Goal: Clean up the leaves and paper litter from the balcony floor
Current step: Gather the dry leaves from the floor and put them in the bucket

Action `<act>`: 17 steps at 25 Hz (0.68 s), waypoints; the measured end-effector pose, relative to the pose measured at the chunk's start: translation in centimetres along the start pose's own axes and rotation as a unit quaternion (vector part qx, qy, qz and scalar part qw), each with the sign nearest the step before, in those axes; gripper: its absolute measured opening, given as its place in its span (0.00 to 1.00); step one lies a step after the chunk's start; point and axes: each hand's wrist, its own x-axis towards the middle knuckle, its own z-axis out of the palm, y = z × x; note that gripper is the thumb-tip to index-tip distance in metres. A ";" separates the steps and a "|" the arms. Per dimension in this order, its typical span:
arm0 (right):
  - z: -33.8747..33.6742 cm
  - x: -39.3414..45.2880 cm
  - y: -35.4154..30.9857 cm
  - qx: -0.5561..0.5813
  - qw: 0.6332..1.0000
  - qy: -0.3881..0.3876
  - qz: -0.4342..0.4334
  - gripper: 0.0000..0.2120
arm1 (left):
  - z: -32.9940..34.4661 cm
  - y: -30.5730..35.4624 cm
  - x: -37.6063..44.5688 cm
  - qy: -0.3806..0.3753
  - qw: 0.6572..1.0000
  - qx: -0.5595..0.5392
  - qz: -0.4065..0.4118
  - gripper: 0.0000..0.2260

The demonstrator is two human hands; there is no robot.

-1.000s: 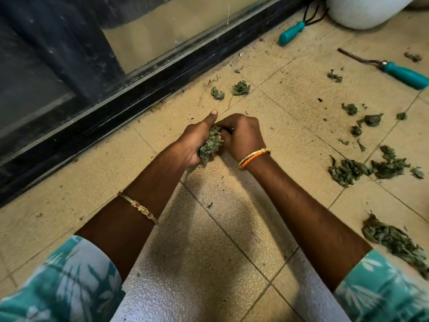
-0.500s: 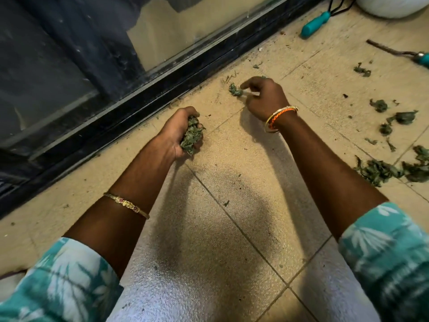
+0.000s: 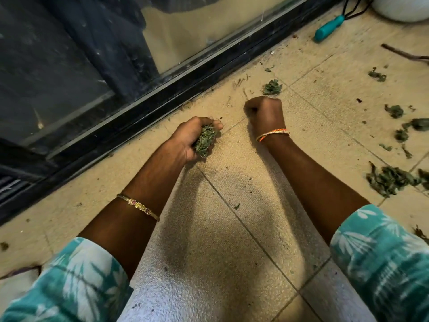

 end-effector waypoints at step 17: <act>-4.1 5.7 1.1 -0.033 0.993 -0.089 0.071 0.26 | 3.1 1.4 1.0 0.022 0.997 0.078 0.018 0.13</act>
